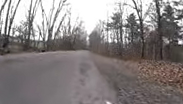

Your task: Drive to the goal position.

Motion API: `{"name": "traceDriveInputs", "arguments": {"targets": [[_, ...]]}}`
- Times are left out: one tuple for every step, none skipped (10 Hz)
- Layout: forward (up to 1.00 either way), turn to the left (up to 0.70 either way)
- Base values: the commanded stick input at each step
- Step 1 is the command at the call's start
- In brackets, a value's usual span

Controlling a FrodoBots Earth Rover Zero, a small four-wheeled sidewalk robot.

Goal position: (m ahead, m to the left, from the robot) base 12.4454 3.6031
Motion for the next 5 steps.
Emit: {"name": "traceDriveInputs", "arguments": {"targets": [[0.85, 0.00], [0.85, 0.00], [0.85, 0.28], [0.85, 0.18], [0.85, 0.07]]}}
